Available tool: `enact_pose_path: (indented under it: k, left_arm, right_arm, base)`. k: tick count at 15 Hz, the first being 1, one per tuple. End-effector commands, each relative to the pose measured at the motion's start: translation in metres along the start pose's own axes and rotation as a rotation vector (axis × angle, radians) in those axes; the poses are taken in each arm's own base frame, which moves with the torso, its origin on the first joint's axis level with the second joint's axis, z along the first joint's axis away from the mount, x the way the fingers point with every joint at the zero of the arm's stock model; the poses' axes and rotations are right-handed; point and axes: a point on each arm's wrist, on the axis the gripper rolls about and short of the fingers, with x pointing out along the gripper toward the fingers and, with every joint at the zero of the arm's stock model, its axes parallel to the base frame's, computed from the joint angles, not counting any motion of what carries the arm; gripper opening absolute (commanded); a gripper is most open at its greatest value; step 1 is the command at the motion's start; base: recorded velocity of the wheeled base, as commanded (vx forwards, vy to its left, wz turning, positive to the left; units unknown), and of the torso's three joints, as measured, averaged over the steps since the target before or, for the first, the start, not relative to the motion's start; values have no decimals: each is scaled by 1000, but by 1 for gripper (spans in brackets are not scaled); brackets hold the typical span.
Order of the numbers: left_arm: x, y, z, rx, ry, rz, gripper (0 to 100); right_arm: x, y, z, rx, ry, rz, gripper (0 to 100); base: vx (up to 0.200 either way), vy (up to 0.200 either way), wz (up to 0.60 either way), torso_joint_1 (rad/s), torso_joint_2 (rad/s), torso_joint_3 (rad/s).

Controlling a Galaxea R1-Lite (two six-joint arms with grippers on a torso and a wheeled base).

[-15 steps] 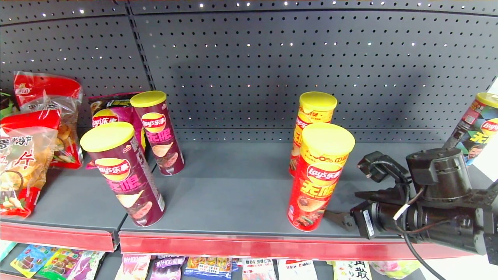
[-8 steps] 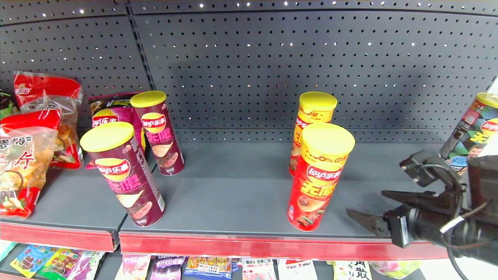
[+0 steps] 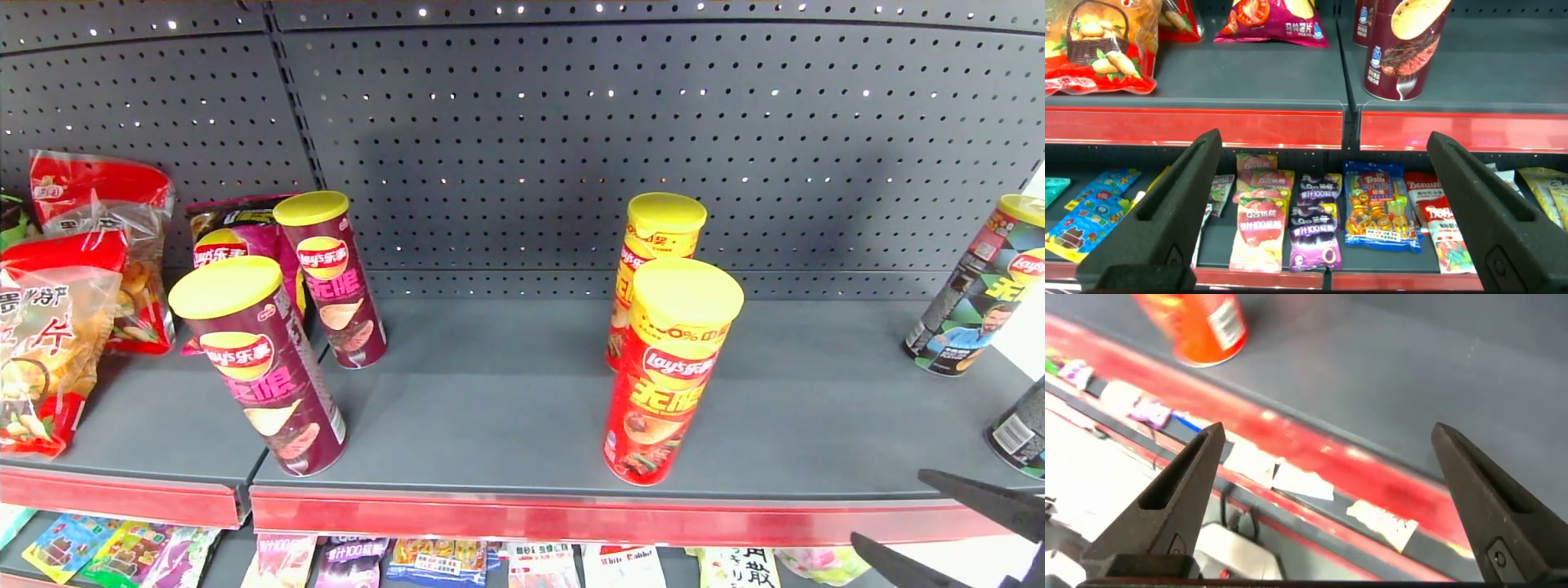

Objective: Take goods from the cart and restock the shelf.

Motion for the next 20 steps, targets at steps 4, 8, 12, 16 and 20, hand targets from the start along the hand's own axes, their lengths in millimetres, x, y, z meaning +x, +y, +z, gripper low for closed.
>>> enact_pose_path:
  k: [4,8,12,16,20]
  left_arm:
    - [0,0,0,0,1,0,100]
    - [0,0,0,0,1,0,100]
    - [0,0,0,0,1,0,100]
    - [0,0,0,0,1,0,100]
    - [0,0,0,0,1,0,100]
  right_arm:
    - [-41,4,-41,-32,-177,-80,100]
    - [-53,7,-46,-36,-219,-126,100]
    - [-68,13,-54,-55,-321,-303,100]
    - [-83,19,-61,-22,-296,-490,100]
    - [-80,19,-78,-20,-305,-443,100]
  base:
    - [0,0,0,0,0,0]
    - [0,0,0,0,0,0]
    - [0,0,0,0,0,0]
    - [0,0,0,0,0,0]
    - [0,0,0,0,0,0]
